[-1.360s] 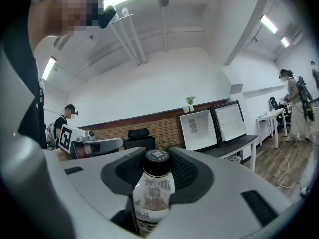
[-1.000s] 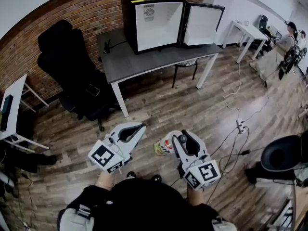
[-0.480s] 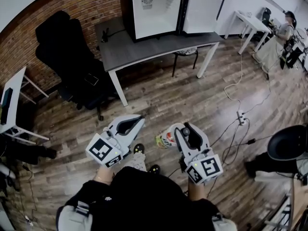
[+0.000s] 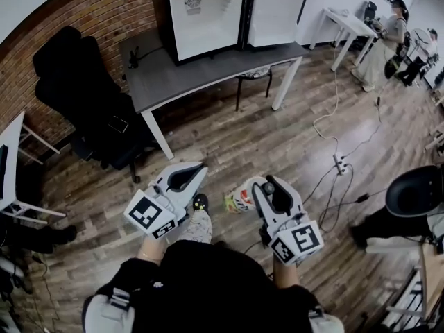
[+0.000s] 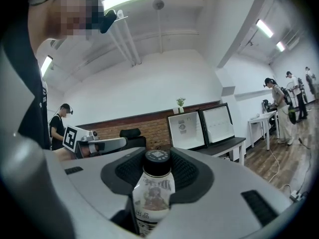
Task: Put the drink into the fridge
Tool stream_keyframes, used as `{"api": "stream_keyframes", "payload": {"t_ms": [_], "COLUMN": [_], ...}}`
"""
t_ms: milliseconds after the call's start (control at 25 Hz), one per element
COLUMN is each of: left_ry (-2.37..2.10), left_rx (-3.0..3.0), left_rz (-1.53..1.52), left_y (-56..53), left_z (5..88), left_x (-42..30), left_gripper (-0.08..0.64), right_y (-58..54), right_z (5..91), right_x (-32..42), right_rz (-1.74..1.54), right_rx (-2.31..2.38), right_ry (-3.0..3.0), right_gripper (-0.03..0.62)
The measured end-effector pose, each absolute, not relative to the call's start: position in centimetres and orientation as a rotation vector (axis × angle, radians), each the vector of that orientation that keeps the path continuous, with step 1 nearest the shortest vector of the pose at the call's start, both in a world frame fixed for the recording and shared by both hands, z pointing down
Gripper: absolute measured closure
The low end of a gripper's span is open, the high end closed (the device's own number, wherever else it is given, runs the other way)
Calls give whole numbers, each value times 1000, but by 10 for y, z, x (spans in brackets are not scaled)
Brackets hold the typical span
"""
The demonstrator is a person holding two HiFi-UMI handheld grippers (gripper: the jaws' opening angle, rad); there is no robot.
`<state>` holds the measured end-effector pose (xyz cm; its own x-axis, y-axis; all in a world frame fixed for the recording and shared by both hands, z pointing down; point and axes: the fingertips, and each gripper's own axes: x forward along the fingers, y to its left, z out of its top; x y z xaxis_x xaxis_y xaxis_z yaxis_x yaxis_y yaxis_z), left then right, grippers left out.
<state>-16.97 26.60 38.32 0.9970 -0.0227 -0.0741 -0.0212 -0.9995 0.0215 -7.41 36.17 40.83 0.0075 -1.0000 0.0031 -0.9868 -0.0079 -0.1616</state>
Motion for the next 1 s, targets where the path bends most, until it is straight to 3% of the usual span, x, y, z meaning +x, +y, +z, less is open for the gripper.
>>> {"api": "stream_keyframes", "payload": {"t_ms": [1000], "left_ry": [75], "left_rx": [3034], "left_rz": [-108], "left_y": [115], "left_z": [398], "left_x": [-76], "left_gripper": [557], "right_y": [226], "right_z": [403], "right_x": [11], "right_rz": [-245], "right_rx": [-2287], "right_ry": [2071], "right_gripper": [442]}}
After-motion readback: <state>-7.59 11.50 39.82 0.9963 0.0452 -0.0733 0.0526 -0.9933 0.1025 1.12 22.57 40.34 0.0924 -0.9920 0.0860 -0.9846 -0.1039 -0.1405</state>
